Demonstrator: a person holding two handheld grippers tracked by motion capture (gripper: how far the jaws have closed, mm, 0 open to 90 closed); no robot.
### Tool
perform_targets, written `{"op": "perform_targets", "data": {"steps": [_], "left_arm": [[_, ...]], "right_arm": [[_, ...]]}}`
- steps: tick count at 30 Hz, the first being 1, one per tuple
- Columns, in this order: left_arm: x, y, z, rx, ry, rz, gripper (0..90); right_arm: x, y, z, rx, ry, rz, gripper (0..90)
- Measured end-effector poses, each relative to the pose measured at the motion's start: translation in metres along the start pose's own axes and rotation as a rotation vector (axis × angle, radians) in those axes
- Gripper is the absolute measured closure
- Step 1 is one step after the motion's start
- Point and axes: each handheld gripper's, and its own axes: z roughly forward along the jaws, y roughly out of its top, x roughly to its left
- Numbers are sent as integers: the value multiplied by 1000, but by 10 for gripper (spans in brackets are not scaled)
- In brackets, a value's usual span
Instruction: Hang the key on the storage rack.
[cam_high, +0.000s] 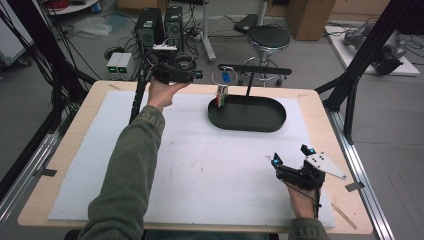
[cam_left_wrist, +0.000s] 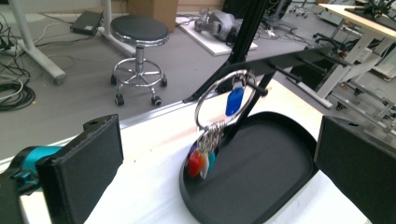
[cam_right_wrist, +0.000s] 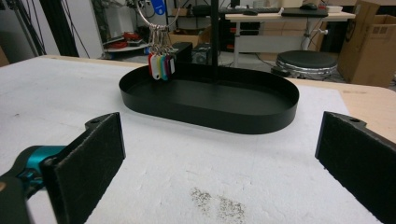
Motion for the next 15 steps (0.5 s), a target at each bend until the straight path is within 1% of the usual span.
{"op": "perform_targets", "data": {"steps": [2, 7, 9, 15], "left_arm": [[0, -4, -2, 6, -1, 1, 16], [0, -16, -7, 22, -18, 1, 16], [0, -21, -8, 32, -18, 4, 16], [-1, -33, -11, 41, -25, 9, 16]], "right_arm": [[0, 0, 0, 3, 1, 6, 4], [0, 0, 0, 1, -1, -3, 4], [0, 0, 0, 3, 1, -3, 5], [0, 0, 0, 3, 4, -1, 4]]}}
